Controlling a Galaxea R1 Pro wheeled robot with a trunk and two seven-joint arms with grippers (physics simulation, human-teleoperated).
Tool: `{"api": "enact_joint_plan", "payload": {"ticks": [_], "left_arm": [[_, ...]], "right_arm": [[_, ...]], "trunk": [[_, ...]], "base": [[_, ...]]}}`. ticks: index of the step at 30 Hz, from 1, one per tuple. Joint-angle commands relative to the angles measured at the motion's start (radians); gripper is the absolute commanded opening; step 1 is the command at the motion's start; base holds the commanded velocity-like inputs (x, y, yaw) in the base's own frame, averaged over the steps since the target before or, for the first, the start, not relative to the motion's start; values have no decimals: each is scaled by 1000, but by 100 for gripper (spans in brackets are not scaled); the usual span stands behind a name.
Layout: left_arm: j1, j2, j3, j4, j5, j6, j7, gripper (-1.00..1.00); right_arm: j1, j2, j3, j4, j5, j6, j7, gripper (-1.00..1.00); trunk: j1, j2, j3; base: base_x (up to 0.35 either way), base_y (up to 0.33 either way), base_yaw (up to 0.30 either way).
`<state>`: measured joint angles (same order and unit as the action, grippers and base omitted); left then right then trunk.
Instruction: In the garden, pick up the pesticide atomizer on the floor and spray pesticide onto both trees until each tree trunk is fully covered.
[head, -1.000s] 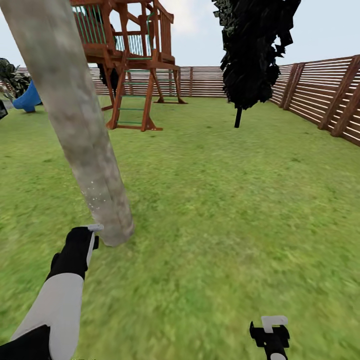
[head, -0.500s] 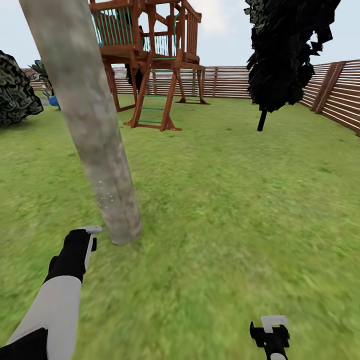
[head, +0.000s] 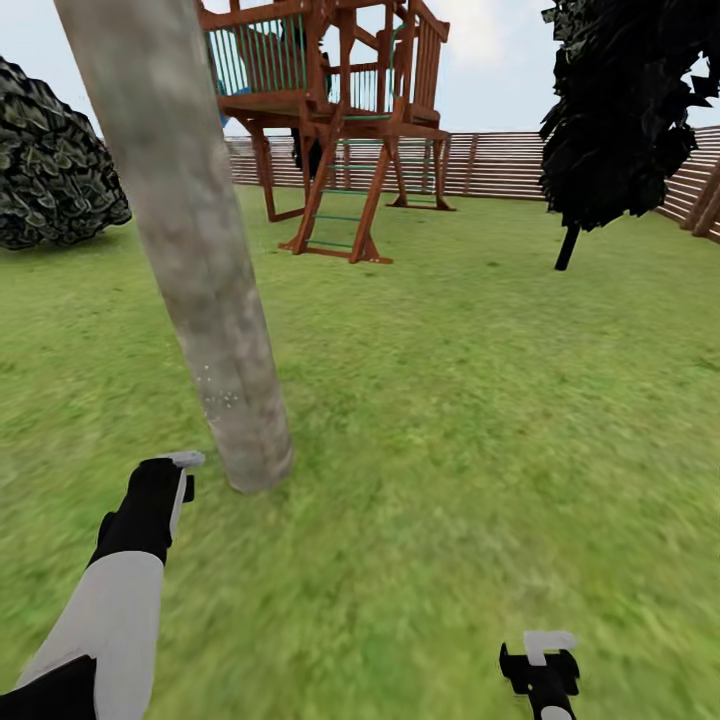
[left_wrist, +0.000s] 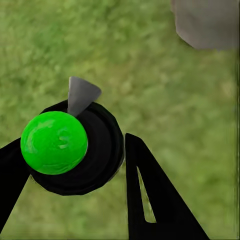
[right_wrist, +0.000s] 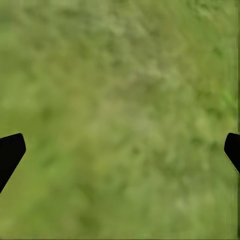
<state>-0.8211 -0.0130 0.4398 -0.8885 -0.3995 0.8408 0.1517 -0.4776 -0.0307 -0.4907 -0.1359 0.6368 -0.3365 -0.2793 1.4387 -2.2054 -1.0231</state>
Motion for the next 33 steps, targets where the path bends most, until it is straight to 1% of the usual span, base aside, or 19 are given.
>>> {"api": "enact_joint_plan", "payload": {"ticks": [1,10,22,33], "left_arm": [[0,-2,2,-1,5,3,6,-100],[-1,-5,4,-4,5,3,6,-100],[0,-10,-3,-3,5,3,6,-100],[-1,-10,-4,-3,5,3,5,-100]], "right_arm": [[-1,0,-8,2,11,-4,-3,100],[-1,0,-8,2,11,-4,-3,100],[-1,0,-8,2,11,-4,-3,100],[-1,-1,-8,1,11,-4,-3,100]], "trunk": [[0,0,-1],[0,0,-1],[0,0,-1],[0,0,-1]], "base": [[109,-249,8],[9,-273,9],[33,-275,243],[115,-275,18]]}}
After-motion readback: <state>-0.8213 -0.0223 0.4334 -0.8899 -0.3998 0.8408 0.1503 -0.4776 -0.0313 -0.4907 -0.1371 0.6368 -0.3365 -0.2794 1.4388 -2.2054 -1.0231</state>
